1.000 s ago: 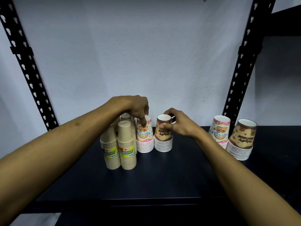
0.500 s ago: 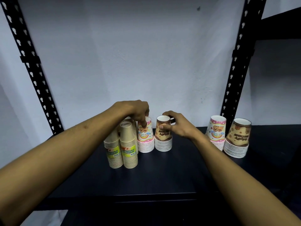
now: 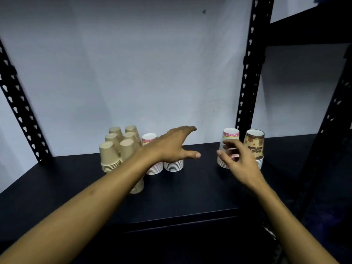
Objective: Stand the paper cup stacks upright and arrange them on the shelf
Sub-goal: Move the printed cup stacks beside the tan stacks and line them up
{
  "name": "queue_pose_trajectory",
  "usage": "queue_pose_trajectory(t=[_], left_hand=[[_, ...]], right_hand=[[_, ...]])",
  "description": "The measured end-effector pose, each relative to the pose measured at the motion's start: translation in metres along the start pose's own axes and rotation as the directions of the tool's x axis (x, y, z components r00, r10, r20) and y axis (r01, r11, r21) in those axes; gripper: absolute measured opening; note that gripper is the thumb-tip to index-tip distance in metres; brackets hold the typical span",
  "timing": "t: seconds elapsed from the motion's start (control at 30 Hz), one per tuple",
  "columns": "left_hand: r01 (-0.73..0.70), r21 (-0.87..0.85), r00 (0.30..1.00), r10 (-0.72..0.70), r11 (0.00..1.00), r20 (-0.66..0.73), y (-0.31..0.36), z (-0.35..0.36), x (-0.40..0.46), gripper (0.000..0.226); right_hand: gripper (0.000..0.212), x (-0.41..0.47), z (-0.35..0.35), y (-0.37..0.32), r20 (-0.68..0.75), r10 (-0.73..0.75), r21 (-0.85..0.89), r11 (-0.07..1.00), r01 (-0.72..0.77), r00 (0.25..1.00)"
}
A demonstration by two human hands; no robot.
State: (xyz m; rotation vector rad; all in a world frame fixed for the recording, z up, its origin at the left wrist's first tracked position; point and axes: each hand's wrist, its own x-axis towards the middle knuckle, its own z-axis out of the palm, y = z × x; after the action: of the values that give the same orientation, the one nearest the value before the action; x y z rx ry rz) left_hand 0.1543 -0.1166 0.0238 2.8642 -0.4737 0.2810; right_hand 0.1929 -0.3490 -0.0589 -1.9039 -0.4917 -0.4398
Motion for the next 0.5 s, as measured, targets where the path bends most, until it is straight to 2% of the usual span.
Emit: queue_pose_trajectory(t=[0.1, 0.17, 0.27, 0.33, 0.4, 0.5], left_hand=[[0.042, -0.242, 0.999, -0.049, 0.969, -0.021, 0.021, 0.047, 0.019, 0.089], [0.115, -0.383, 0.99, -0.139, 0.917, -0.034, 0.025, 0.077, 0.03, 0.093], [0.192, -0.572, 0.971, -0.24, 0.797, -0.008, 0.042, 0.12, 0.054, 0.1], [0.213, -0.654, 0.957, -0.289, 0.726, -0.009, 0.051, 0.138, 0.069, 0.102], [0.198, -0.698, 0.951, -0.306, 0.688, -0.032, 0.055, 0.15, 0.082, 0.097], [0.18, -0.711, 0.946, -0.318, 0.68, -0.065, 0.058, 0.162, 0.096, 0.079]], right_hand=[[0.023, -0.012, -0.041, 0.023, -0.221, 0.081, -0.059, 0.994, -0.096, 0.972], [0.039, -0.01, -0.047, 0.036, -0.276, 0.15, -0.055, 0.984, -0.172, 0.949], [0.075, -0.004, -0.056, 0.066, -0.252, 0.273, -0.069, 0.952, -0.299, 0.928], [0.089, 0.003, -0.056, 0.077, -0.22, 0.305, -0.059, 0.944, -0.325, 0.927], [0.087, 0.007, -0.051, 0.081, -0.192, 0.292, -0.035, 0.952, -0.304, 0.937], [0.072, 0.01, -0.044, 0.085, -0.197, 0.231, -0.049, 0.968, -0.245, 0.953]])
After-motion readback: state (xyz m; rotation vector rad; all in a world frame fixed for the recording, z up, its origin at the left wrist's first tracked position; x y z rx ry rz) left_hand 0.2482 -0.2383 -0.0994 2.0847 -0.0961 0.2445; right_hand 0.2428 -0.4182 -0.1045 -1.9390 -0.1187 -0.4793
